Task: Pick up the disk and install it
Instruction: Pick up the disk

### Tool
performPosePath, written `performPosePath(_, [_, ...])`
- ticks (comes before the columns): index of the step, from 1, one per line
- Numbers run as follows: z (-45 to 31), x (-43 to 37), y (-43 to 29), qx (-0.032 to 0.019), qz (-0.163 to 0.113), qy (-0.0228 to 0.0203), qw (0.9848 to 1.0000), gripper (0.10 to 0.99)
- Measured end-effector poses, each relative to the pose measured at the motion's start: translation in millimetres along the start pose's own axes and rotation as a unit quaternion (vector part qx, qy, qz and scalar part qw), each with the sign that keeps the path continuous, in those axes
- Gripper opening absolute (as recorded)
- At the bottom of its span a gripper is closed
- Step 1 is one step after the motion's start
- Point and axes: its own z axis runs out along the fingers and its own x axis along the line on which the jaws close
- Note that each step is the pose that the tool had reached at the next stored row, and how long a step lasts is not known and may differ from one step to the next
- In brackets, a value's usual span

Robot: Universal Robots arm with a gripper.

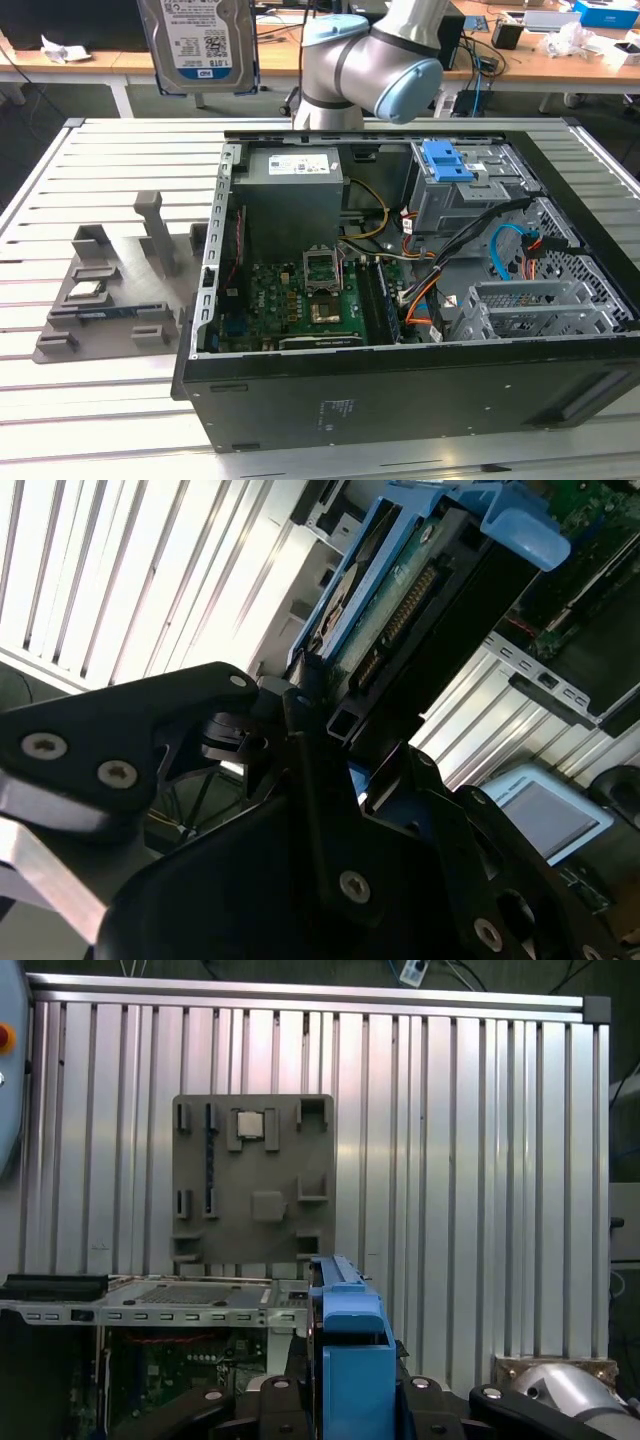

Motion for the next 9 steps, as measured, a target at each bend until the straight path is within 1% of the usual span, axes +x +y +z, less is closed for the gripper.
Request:
performPosePath(5, [-0.6, 0.4, -15.1, 0.0001, 0.0, 0.0, 1.0, 0.365])
performPosePath(8, [-1.6, 0.8, -34.9, 0.0, 0.0, 0.0, 1.0, 0.365])
performPosePath(9, [-1.8, 0.9, -38.9, 0.0, 0.0, 0.0, 1.0, 0.365])
